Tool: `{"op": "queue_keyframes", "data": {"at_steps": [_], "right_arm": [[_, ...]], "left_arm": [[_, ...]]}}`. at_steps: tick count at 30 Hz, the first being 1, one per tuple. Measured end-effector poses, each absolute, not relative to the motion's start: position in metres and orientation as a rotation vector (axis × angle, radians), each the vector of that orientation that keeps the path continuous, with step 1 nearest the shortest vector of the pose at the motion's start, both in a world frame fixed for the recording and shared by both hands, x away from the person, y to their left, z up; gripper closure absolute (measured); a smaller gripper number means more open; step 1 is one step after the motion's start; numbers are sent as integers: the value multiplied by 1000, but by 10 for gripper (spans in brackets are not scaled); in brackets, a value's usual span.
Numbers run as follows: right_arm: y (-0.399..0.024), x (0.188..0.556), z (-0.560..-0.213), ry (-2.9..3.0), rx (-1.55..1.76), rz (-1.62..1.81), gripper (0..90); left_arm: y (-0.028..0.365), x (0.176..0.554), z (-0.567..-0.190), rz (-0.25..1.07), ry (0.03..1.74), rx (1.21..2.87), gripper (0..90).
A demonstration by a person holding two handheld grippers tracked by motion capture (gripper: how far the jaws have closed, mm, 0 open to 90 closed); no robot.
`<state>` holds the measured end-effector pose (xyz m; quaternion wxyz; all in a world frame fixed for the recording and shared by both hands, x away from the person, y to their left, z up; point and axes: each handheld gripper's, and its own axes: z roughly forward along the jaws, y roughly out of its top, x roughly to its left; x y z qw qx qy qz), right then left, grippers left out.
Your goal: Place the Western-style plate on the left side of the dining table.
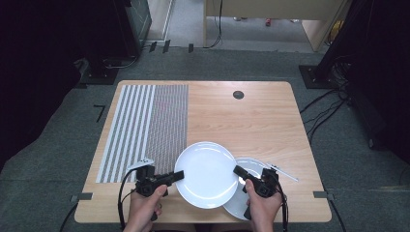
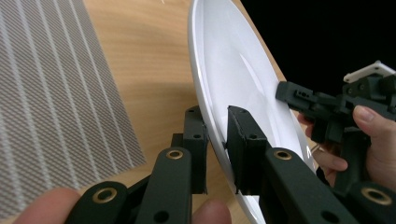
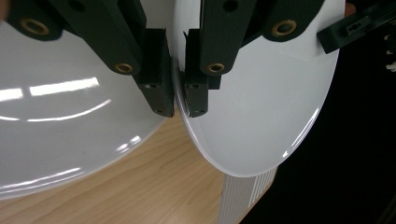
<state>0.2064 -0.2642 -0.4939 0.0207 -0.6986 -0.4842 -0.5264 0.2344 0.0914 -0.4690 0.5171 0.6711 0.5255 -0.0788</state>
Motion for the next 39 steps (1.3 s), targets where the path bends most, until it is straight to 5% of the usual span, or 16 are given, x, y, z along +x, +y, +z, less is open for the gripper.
{"op": "queue_keyframes", "data": {"at_steps": [39], "right_arm": [[-142,332,-466,-1501,-1985,-1649,848]], "left_arm": [[212,308,-445,-86,1374,1435,794]]}}
